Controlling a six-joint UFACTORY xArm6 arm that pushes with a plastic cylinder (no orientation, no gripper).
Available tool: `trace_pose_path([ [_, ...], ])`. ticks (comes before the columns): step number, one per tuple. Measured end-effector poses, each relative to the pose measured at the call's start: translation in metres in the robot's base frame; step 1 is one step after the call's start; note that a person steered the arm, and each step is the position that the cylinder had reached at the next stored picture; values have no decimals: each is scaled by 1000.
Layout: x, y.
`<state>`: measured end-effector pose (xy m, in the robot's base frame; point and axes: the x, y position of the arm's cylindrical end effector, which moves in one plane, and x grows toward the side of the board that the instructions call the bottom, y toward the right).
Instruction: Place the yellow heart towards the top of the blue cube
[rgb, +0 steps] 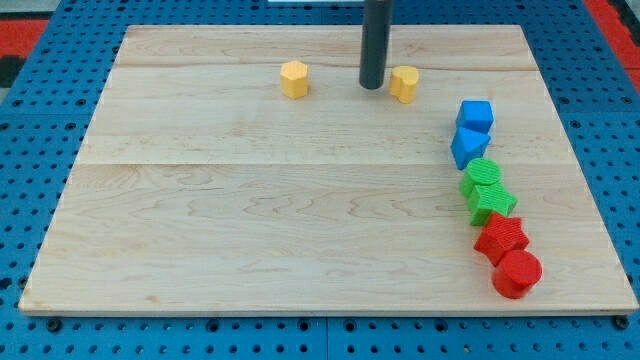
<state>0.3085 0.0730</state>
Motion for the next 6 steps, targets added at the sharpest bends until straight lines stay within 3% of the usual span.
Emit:
trace_pose_path([
  [3,0,87],
  [4,-21,48],
  [6,79,-75],
])
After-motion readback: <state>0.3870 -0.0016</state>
